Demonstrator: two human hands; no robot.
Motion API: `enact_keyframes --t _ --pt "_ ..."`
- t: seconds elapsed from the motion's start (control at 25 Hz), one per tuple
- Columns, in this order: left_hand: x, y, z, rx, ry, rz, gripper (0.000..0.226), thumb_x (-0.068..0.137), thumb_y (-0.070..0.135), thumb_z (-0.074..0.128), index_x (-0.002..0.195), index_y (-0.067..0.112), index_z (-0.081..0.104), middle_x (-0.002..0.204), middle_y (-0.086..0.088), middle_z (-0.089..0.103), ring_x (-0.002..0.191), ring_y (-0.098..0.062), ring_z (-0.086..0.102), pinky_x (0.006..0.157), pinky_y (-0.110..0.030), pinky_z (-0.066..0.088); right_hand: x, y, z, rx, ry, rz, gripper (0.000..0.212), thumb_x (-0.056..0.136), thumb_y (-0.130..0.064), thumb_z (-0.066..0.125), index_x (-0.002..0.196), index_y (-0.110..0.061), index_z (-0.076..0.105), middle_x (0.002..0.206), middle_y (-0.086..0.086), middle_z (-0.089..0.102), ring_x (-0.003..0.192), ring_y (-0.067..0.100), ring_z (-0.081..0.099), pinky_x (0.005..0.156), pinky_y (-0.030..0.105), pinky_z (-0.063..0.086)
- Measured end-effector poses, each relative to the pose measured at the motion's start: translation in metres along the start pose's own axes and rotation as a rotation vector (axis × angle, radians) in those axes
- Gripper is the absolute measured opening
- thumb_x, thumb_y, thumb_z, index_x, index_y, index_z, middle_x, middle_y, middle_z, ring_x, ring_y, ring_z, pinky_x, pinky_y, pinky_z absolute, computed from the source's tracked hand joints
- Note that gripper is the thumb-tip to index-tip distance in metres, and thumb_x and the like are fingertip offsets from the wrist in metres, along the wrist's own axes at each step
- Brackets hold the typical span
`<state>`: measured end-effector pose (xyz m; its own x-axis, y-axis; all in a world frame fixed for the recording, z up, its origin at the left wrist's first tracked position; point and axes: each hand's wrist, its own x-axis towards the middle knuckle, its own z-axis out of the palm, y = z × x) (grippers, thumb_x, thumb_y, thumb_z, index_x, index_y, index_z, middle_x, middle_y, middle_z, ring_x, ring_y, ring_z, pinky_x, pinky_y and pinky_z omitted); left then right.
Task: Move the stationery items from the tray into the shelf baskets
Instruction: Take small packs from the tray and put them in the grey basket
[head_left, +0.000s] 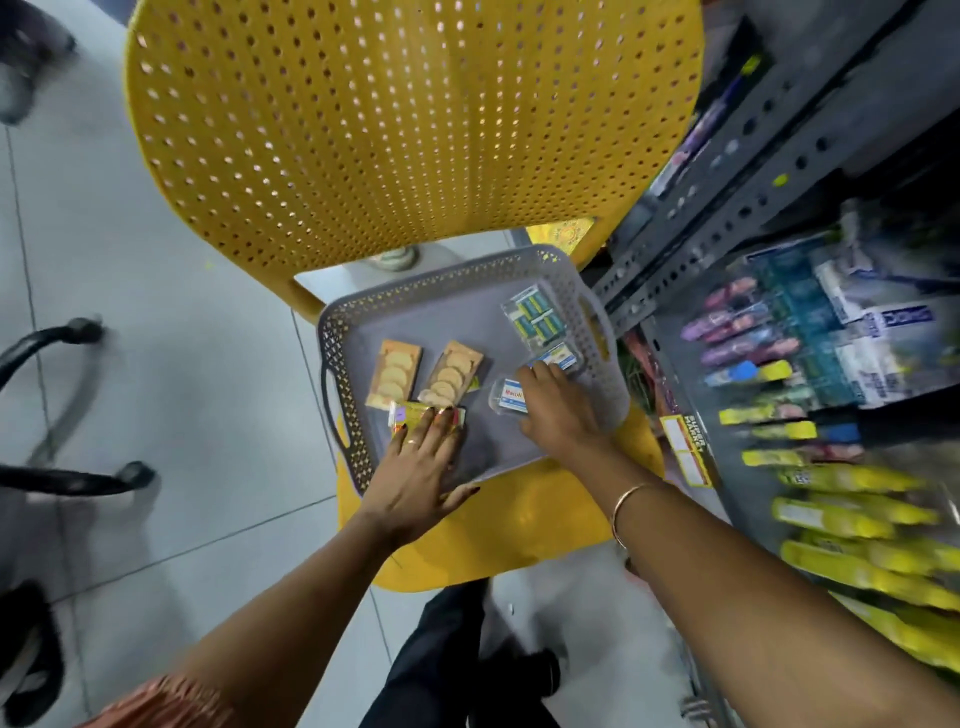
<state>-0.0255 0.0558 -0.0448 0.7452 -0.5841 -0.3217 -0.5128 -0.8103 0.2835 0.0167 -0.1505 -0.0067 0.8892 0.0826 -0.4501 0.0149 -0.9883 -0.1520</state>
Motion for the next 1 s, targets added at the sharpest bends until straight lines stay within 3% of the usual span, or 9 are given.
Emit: enact_keyframes --t 0.08,0.28,0.4,0.56,0.68,0.84,1.0 --pt "0.002 0.005 -0.017 -0.033 0.016 0.021 0.084 0.088 0.070 0.009 0.144 0.008 0.017 0.151 -0.014 0.019 0.138 -0.032 0.016 0.107 -0.053 0.021 -0.012 0.010 -0.025 0.024 0.044 0.024 0.052 0.082 -0.013 0.063 0.128 -0.009 0.040 0.132 0.013 0.046 0.125 0.031 0.040 0.091 0.043 0.046" --pt "0.031 0.033 -0.101 0.013 0.121 0.195 0.079 0.084 0.064 0.033 0.136 0.004 0.044 0.148 -0.015 0.026 0.135 -0.034 0.027 0.102 -0.055 0.033 -0.066 0.032 -0.136 0.102 0.201 0.044 0.057 0.083 -0.019 0.064 0.133 -0.009 0.039 0.132 0.013 0.045 0.126 0.030 0.039 0.091 0.044 0.045" --pt "0.053 0.065 -0.167 0.054 0.190 0.296 0.078 0.082 0.064 0.033 0.131 0.006 0.051 0.149 -0.013 0.023 0.134 -0.035 0.028 0.101 -0.056 0.033 -0.111 0.044 -0.210 0.136 0.333 0.074 0.055 0.081 -0.022 0.064 0.131 -0.011 0.042 0.127 0.012 0.048 0.123 0.030 0.042 0.089 0.043 0.044" --pt "0.073 0.127 -0.258 0.125 0.392 0.487 0.071 0.082 0.059 0.037 0.122 0.004 0.057 0.142 -0.019 0.039 0.130 -0.036 0.036 0.095 -0.054 0.039 -0.187 0.066 -0.300 0.136 0.496 0.157 0.054 0.075 -0.019 0.064 0.126 -0.013 0.048 0.120 0.011 0.052 0.118 0.028 0.045 0.089 0.042 0.047" --pt "0.070 0.197 -0.312 0.060 0.524 0.623 0.071 0.091 0.060 0.025 0.123 0.004 0.055 0.142 -0.018 0.040 0.132 -0.032 0.030 0.100 -0.047 0.035 -0.263 0.085 -0.348 0.133 0.600 0.245 0.056 0.074 -0.021 0.066 0.126 -0.018 0.047 0.120 0.007 0.051 0.117 0.024 0.044 0.087 0.042 0.048" --pt "0.049 0.295 -0.334 -0.061 0.627 0.832 0.062 0.092 0.051 0.029 0.120 0.001 0.053 0.138 -0.022 0.043 0.129 -0.035 0.031 0.100 -0.044 0.028 -0.364 0.117 -0.369 0.132 0.760 0.411 0.055 0.074 -0.024 0.067 0.126 -0.015 0.049 0.125 0.009 0.052 0.119 0.027 0.045 0.093 0.043 0.046" --pt "0.007 0.418 -0.318 -0.172 0.620 1.072 0.051 0.085 0.038 0.040 0.115 0.001 0.054 0.137 -0.023 0.043 0.126 -0.039 0.036 0.093 -0.045 0.030 -0.494 0.164 -0.335 0.138 0.848 0.690 0.056 0.072 -0.031 0.067 0.121 -0.008 0.053 0.122 0.017 0.056 0.116 0.032 0.049 0.095 0.039 0.045"
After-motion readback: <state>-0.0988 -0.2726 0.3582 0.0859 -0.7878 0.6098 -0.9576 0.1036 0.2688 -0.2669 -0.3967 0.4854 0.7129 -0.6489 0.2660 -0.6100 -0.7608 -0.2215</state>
